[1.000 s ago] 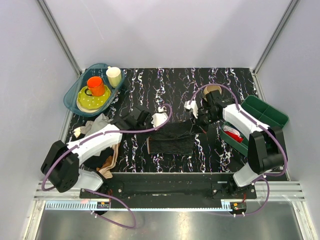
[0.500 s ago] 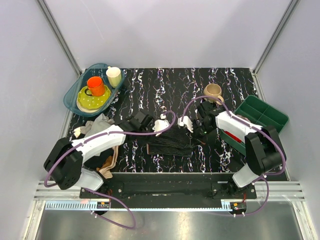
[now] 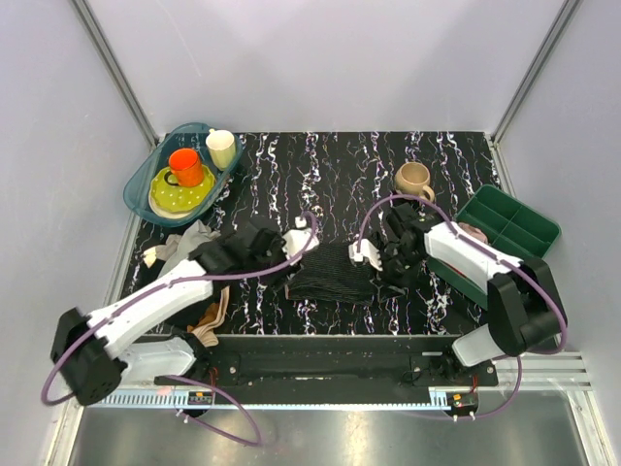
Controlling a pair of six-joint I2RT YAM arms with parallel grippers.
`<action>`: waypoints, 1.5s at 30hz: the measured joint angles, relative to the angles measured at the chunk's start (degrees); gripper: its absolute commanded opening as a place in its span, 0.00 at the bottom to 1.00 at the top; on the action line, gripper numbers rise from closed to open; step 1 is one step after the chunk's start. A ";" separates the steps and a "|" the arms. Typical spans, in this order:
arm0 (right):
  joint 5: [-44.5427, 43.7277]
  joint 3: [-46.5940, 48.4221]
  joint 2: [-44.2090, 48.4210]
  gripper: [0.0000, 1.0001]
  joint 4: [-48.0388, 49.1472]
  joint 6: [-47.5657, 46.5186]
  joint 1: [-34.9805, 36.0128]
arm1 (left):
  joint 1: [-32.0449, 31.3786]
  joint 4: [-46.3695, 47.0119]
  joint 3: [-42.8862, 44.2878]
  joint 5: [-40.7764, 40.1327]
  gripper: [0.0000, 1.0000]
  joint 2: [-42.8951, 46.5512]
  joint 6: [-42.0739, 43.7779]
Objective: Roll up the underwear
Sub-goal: Fold the underwear at the center of the board.
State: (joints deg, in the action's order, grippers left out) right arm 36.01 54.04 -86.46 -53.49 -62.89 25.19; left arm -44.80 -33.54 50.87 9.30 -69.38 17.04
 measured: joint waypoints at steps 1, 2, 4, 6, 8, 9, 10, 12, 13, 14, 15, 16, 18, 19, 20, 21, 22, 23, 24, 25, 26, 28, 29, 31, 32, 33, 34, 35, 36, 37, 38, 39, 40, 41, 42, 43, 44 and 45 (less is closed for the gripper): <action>-0.02 0.00 0.90 0.48 -0.76 -0.50 0.00 | -0.04 0.02 -0.07 -0.04 0.70 2.58 -0.39; 0.00 0.00 1.99 0.49 -1.49 -1.01 0.00 | -0.07 0.59 -0.42 -0.13 0.83 5.97 -0.98; 0.07 0.00 4.00 0.58 -2.47 -2.14 0.00 | -0.07 1.66 -1.64 -0.48 0.99 11.56 -1.60; 0.11 -0.02 5.75 0.63 -2.36 -3.34 0.11 | -0.07 4.24 -4.15 -1.44 0.99 16.31 -2.23; 0.20 -0.96 7.34 0.67 -0.04 -4.37 0.85 | -0.07 7.65 -7.80 -2.34 0.99 18.88 -1.99; 0.28 -1.53 7.82 0.68 0.98 -4.39 1.66 | -0.07 9.62 -10.16 -2.38 0.99 19.74 -1.22; 0.02 -2.56 8.31 0.68 3.13 -4.17 3.08 | -0.07 10.82 -11.82 -2.25 0.99 20.04 -0.37; -0.83 -4.59 8.52 0.69 7.52 -3.50 6.60 | -0.07 13.22 -15.30 -1.51 0.94 19.23 2.97; -1.70 -5.66 8.48 0.69 9.97 -2.82 8.59 | -0.07 14.14 -16.74 -1.03 0.93 18.38 4.57; -2.84 -6.67 8.41 0.69 12.28 -2.29 10.34 | -0.07 14.69 -17.79 -0.57 0.92 17.44 6.56; -3.80 -7.32 8.28 0.69 13.84 -1.77 11.45 | -0.09 15.28 -18.78 -0.11 0.92 16.31 8.61; -4.70 -7.91 8.02 0.69 15.50 -1.31 12.57 | -0.15 15.69 -19.50 0.13 0.92 15.08 10.45; -6.60 -8.98 7.45 0.69 18.78 -0.66 13.90 | -0.46 16.98 -20.33 0.24 0.92 12.79 13.62; -7.26 -9.49 7.21 0.69 20.13 -0.48 14.12 | -0.59 17.59 -20.50 0.33 0.92 11.96 14.84; -8.22 -10.23 7.04 0.68 21.94 -0.24 14.27 | -0.70 18.62 -20.68 0.42 0.92 11.19 16.35; -8.85 -10.73 6.88 0.68 22.95 -0.20 14.34 | -0.76 19.50 -20.83 0.50 0.91 10.73 17.44; -9.46 -11.17 6.75 0.67 23.76 -0.20 14.36 | -0.85 20.76 -21.07 0.61 0.90 10.32 18.56; -9.90 -11.67 6.64 0.67 24.52 -0.22 14.45 | -0.92 21.44 -21.20 0.74 0.90 9.94 19.23; -10.23 -12.20 6.49 0.67 25.22 -0.26 14.58 | -0.98 22.27 -21.33 0.87 0.90 9.35 20.04; -10.51 -12.72 6.32 0.66 25.83 -0.31 14.78 | -1.07 22.80 -21.40 0.94 0.90 8.72 20.57; -10.82 -13.33 6.16 0.65 26.43 -0.37 15.04 | -1.38 23.28 -21.40 0.96 0.90 7.91 21.09; -11.45 -14.49 5.86 0.61 27.21 -0.79 15.58 | -2.05 23.80 -21.40 0.98 0.90 6.64 21.79; -11.50 -15.04 5.73 0.60 27.39 -0.92 15.82 | -2.58 24.06 -21.40 0.98 0.90 5.99 22.08; -11.56 -15.17 5.75 0.57 27.74 -1.22 16.09 | -3.56 24.24 -21.40 0.98 0.89 4.81 22.43; -11.56 -15.26 5.75 0.55 28.13 -1.31 16.15 | -4.11 24.22 -21.40 0.94 0.89 4.24 22.51; -11.56 -15.34 5.75 0.53 28.28 -1.38 16.13 | -4.74 24.20 -21.42 0.90 0.89 3.65 22.64; -11.56 -15.43 5.77 0.52 28.48 -1.42 16.13 | -5.57 24.22 -21.46 0.85 0.89 2.99 22.88; -11.54 -15.52 5.79 0.48 28.61 -1.49 16.15 | -6.32 24.15 -21.46 0.72 0.89 2.45 23.08; -11.54 -15.61 5.81 0.46 28.79 -1.60 16.15 | -6.84 24.11 -21.46 0.63 0.88 2.05 23.26; -11.52 -15.76 5.84 0.44 29.05 -1.62 16.15 | -7.54 24.02 -21.49 0.35 0.87 1.60 23.47; -11.52 -15.82 5.88 0.39 29.20 -1.70 16.15 | -7.93 24.00 -21.55 0.09 0.85 1.36 23.58; -11.54 -15.93 5.92 0.37 29.46 -1.75 16.17 | -8.37 24.06 -21.73 -0.37 0.84 1.16 23.74; -11.56 -16.11 5.95 0.34 29.79 -1.79 16.17 | -8.66 23.96 -21.92 -0.81 0.82 1.05 23.91; -11.56 -16.26 6.01 0.31 29.97 -1.84 16.17 | -8.90 23.96 -22.21 -1.44 0.78 0.98 24.17; -11.58 -16.46 6.12 0.26 30.27 -1.88 16.17 | -9.03 23.87 -22.43 -2.05 0.76 0.90 24.46; -11.61 -16.59 6.19 0.25 30.40 -1.97 16.17 | -9.09 23.65 -22.43 -2.54 0.73 0.79 24.57; -11.78 -16.70 6.23 0.24 30.67 -1.97 16.20 | -9.14 23.69 -22.43 -3.17 0.70 0.55 24.83; -11.98 -16.81 6.25 0.22 30.97 -1.97 16.20 | -9.16 23.78 -22.43 -3.78 0.63 0.22 25.07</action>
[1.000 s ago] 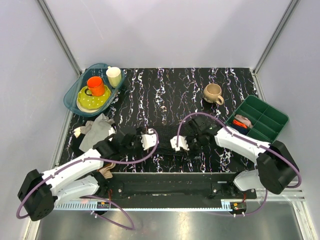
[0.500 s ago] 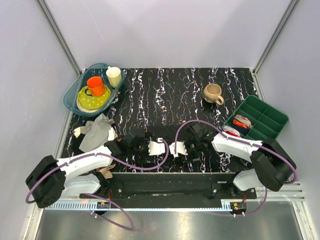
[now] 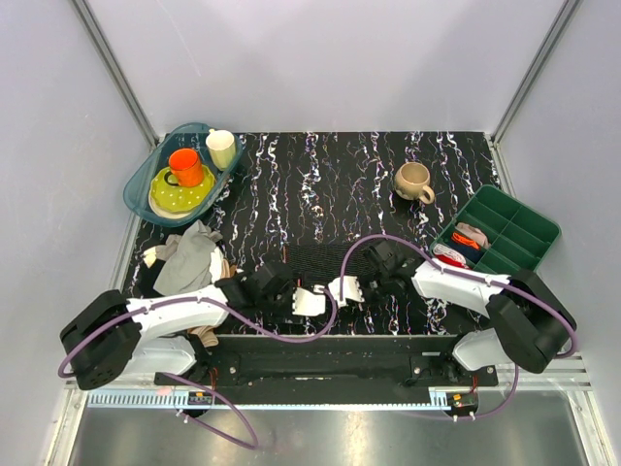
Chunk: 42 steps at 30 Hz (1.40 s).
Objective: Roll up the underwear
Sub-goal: Fold the underwear at the center of the board.
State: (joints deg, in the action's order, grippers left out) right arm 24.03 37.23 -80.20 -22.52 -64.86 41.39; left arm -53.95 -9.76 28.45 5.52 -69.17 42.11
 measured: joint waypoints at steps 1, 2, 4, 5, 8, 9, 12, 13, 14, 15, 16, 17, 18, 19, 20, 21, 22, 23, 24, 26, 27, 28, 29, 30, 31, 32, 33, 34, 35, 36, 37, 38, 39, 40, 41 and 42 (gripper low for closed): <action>-0.24 -0.11 0.07 0.21 0.37 -0.02 0.00 | -0.02 -0.02 0.00 -0.52 0.61 -0.37 0.15; -0.55 -0.20 0.17 0.21 0.50 0.02 0.00 | -0.02 -0.02 0.00 -1.09 0.59 -0.68 0.26; -0.76 -0.35 0.35 0.19 0.68 0.02 0.02 | -0.04 0.02 0.00 -2.14 0.52 -1.60 0.63; -0.85 -0.39 0.42 0.19 0.68 0.04 0.04 | -0.13 0.28 0.04 -2.51 0.50 -1.97 0.72; -0.87 -0.39 0.44 0.18 0.63 0.42 0.04 | -0.59 1.14 0.35 -3.85 0.44 -3.43 1.05; -0.85 -0.39 0.44 0.17 0.61 0.55 0.04 | -0.81 1.51 0.68 -4.48 0.42 -4.13 1.16; -0.83 -0.37 0.46 0.17 0.52 1.05 0.04 | -1.27 2.40 1.70 -5.68 0.26 -6.21 1.20; -0.83 -0.37 0.48 0.17 0.44 1.25 0.04 | -1.36 2.71 1.86 -6.14 0.18 -6.88 1.31; -0.76 -0.35 0.52 0.16 0.31 1.49 0.02 | -1.46 3.08 1.95 -6.51 0.13 -7.30 1.33; -0.70 -0.33 0.55 0.16 0.15 1.66 -0.04 | -1.53 3.15 1.95 -6.82 0.10 -7.63 1.44; -0.55 -0.31 0.57 0.16 -0.09 1.81 -0.33 | -1.53 3.17 1.95 -6.91 0.06 -7.76 1.49; -0.39 -0.31 0.59 0.16 -0.22 1.95 -0.57 | -1.57 3.23 1.95 -7.08 0.00 -7.80 1.42; -0.31 -0.28 0.61 0.16 -0.39 2.10 -0.87 | -1.64 3.19 1.95 -7.23 0.00 -7.80 1.51; -0.11 -0.26 0.66 0.16 -0.63 2.16 -1.20 | -1.68 3.17 1.95 -7.28 0.00 -7.78 1.57; 0.35 -0.26 0.74 0.16 -0.96 2.23 -1.64 | -1.73 3.13 1.95 -7.30 0.00 -7.76 1.60; 0.79 -0.24 0.85 0.15 -1.44 2.32 -2.25 | -1.73 2.99 1.97 -7.30 0.00 -7.65 1.62; 1.16 -0.17 1.03 0.15 -2.03 2.36 -2.91 | -1.73 2.71 1.97 -7.26 0.00 -7.41 1.60; 1.75 -0.11 1.42 0.15 -2.82 2.40 -3.13 | -1.73 2.32 1.97 -7.19 0.00 -7.06 1.60; 2.25 -0.07 1.79 0.15 -3.37 2.43 -4.20 | -1.73 1.68 1.97 -6.99 0.00 -6.62 1.60; 3.37 0.24 2.82 0.15 -4.90 2.47 -5.35 | -1.73 -0.09 2.19 -6.05 0.00 -5.64 1.55; 4.07 0.63 3.45 0.15 -5.92 2.56 -5.90 | -1.73 -1.18 2.47 -5.40 0.00 -5.11 1.49; 4.59 1.07 4.07 0.15 -6.73 2.60 -6.32 | -1.70 -1.99 2.80 -4.81 0.00 -4.72 1.38; 5.25 1.68 4.59 0.15 -7.74 2.60 -6.67 | -1.55 -2.91 3.21 -4.15 0.00 -4.33 1.31; 5.64 2.19 4.85 0.15 -8.26 2.67 -6.91 | -1.31 -3.76 3.61 -3.37 0.00 -3.96 1.16; 5.90 2.95 4.90 0.15 -9.16 2.78 -7.13 | -0.83 -4.63 4.07 -2.49 0.00 -3.61 1.05; 6.16 3.82 4.90 0.15 -9.92 2.93 -7.48 | -0.04 -5.62 4.68 -1.38 0.00 -3.30 0.90; 6.32 4.42 4.90 0.15 -10.38 3.04 -7.78 | 0.87 -6.25 5.27 -0.55 0.00 -3.19 0.76; 6.58 5.31 4.72 0.15 -11.08 3.28 -8.22 | 1.99 -7.04 6.01 0.44 0.00 -3.19 0.63; 6.64 6.51 4.24 0.15 -11.76 3.58 -8.63 | 3.08 -7.80 6.86 1.20 0.00 -3.21 0.46; 6.64 7.89 3.45 0.15 -12.20 3.85 -9.18 | 4.20 -8.41 7.85 1.97 0.00 -3.28 0.31; 6.60 9.35 2.49 0.15 -12.46 4.13 -9.75 | 5.29 -9.03 8.98 2.62 0.00 -3.39 0.26; 6.47 10.58 1.60 0.15 -12.74 4.31 -10.27 | 6.36 -9.88 10.47 3.34 0.00 -3.87 0.22; 6.40 12.28 0.33 0.15 -13.38 4.50 -11.04 | 7.54 -10.43 12.09 3.89 0.00 -4.68 0.20; 6.23 13.81 -1.01 0.15 -13.51 4.70 -11.74 | 8.72 -10.75 13.84 4.26 0.00 -5.81 0.09; 5.77 15.34 -2.36 0.14 -13.81 4.94 -12.41 | 9.49 -11.28 15.26 4.52 0.00 -6.91 0.07; 5.33 16.79 -3.67 0.15 -13.97 5.14 -13.00 | 10.75 -12.04 17.57 4.90 0.00 -8.72 0.04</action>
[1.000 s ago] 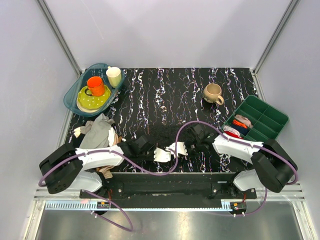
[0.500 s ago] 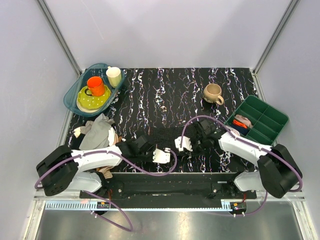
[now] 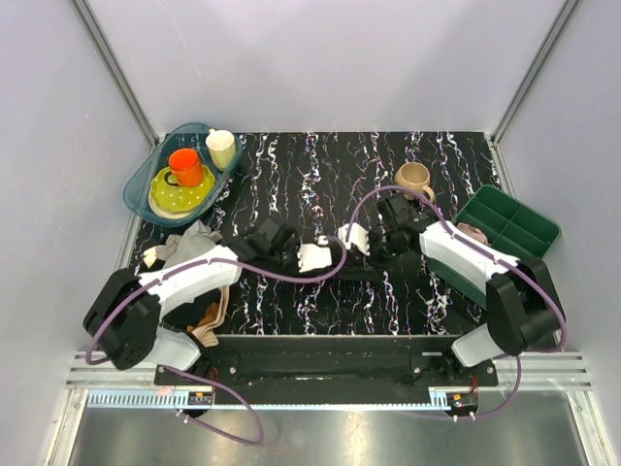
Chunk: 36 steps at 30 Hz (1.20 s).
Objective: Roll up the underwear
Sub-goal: Fold the underwear at the center of the board.
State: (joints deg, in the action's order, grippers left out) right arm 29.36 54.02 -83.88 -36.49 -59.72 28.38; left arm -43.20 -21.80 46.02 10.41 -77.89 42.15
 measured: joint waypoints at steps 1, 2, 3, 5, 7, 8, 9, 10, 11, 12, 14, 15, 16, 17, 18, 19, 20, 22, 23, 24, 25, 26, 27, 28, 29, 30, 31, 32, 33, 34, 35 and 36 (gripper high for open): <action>-0.37 1.33 -1.33 0.15 -0.11 0.24 -0.52 | 0.87 -0.46 1.86 0.17 0.00 -1.68 -0.02; -0.85 2.69 -2.60 0.15 -0.39 0.57 -0.94 | 1.62 -0.98 3.65 0.33 0.00 -3.48 -0.07; -1.38 4.04 -4.00 0.15 -0.70 0.90 -1.29 | 2.38 -1.55 5.44 0.42 0.00 -5.22 -0.09; -2.40 6.71 -6.84 0.15 -1.05 1.57 -1.84 | 3.76 -2.62 8.83 0.52 0.00 -8.90 -0.20; -3.43 9.05 -9.51 0.15 -1.14 2.43 -2.23 | 4.79 -3.43 11.43 0.48 0.00 -11.91 -0.42; -3.98 10.32 -10.99 0.15 -1.14 2.89 -2.40 | 5.33 -3.78 12.85 0.48 0.00 -13.68 -0.55; -4.74 11.72 -12.68 0.16 -1.09 3.41 -2.58 | 5.75 -4.04 13.77 0.42 0.00 -14.99 -0.70; -5.27 12.48 -13.75 0.16 -1.01 3.87 -2.71 | 6.23 -4.57 14.75 0.37 0.00 -16.33 -1.09; -6.03 13.33 -14.93 0.17 -0.90 4.52 -2.86 | 6.73 -5.22 15.89 0.37 0.00 -17.84 -1.55; -6.47 13.94 -16.00 0.17 -0.79 5.16 -2.99 | 7.04 -5.51 16.50 0.35 0.00 -18.73 -1.77; -7.54 14.95 -17.88 0.18 -0.55 6.10 -3.28 | 7.69 -5.90 17.62 0.33 0.00 -20.50 -2.34; -7.80 15.37 -18.78 0.18 -0.35 6.60 -3.30 | 7.93 -6.01 18.08 0.35 0.00 -21.24 -2.80; -8.00 15.65 -19.54 0.22 -0.07 7.23 -3.30 | 8.13 -6.10 18.51 0.33 0.00 -21.97 -3.26; -8.41 15.76 -20.13 0.25 0.42 7.80 -3.30 | 8.26 -6.21 18.82 0.33 0.01 -22.49 -3.54; -8.85 15.78 -20.55 0.29 0.96 8.55 -3.30 | 8.44 -6.38 19.17 0.31 0.04 -22.99 -4.11; -9.11 15.78 -20.85 0.37 1.60 9.22 -3.30 | 8.57 -6.56 19.47 0.15 0.16 -23.37 -4.57; -9.51 15.78 -21.03 0.42 2.36 9.88 -3.30 | 8.66 -6.73 19.80 -0.09 0.19 -23.74 -5.25; -10.78 15.78 -21.05 0.48 3.80 11.37 -3.30 | 8.85 -6.84 20.46 -0.85 0.35 -24.28 -7.17; -11.37 15.76 -21.05 0.56 4.48 11.91 -3.30 | 8.90 -6.84 20.70 -1.22 0.36 -24.44 -7.72; -12.07 15.76 -21.05 0.58 5.31 12.44 -3.30 | 9.09 -6.95 21.05 -1.84 0.38 -24.55 -8.94; -12.59 15.74 -20.98 0.60 5.97 13.00 -3.30 | 9.29 -7.10 21.40 -2.16 0.43 -24.61 -9.73; -13.05 15.69 -20.81 0.63 6.38 13.51 -3.32 | 9.62 -7.23 21.81 -2.43 0.46 -24.61 -10.82; -13.46 15.52 -20.41 0.65 6.91 13.73 -3.32 | 10.01 -7.32 22.29 -2.54 0.49 -24.59 -11.78; -13.86 15.21 -19.71 0.67 7.17 14.16 -3.32 | 10.34 -7.41 22.84 -2.54 0.52 -24.55 -12.66; -14.12 14.91 -18.69 0.70 7.15 14.58 -3.34 | 10.64 -7.43 23.26 -2.54 0.54 -24.44 -13.42; -14.64 14.56 -17.16 0.71 7.19 14.93 -3.43 | 10.97 -7.48 23.54 -2.51 0.55 -24.04 -14.27; -15.04 14.38 -15.89 0.72 7.17 15.28 -3.48 | 11.21 -7.63 23.71 -2.51 0.56 -23.47 -14.80; -15.34 14.23 -14.47 0.74 7.19 15.63 -3.56 | 11.52 -7.76 23.76 -2.49 0.60 -22.67 -15.32; -15.69 14.10 -12.35 0.79 7.32 16.17 -3.78 | 11.82 -7.98 23.80 -2.49 0.65 -21.70 -15.80; -16.22 14.05 -10.86 0.81 7.43 16.55 -3.98 | 12.07 -8.22 23.98 -2.49 0.67 -20.81 -16.20; -16.59 13.81 -8.96 0.83 7.87 17.00 -4.33 | 12.26 -8.28 24.15 -2.45 0.69 -19.98 -16.55; -16.92 13.60 -7.10 0.88 8.02 17.44 -4.72 | 12.41 -8.33 24.39 -2.38 0.69 -19.32 -16.76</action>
State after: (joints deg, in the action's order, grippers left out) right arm 12.45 67.61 -90.98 -28.47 -42.28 23.66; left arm -30.79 -30.13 70.41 8.03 -97.21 25.39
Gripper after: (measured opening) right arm 0.794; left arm 0.652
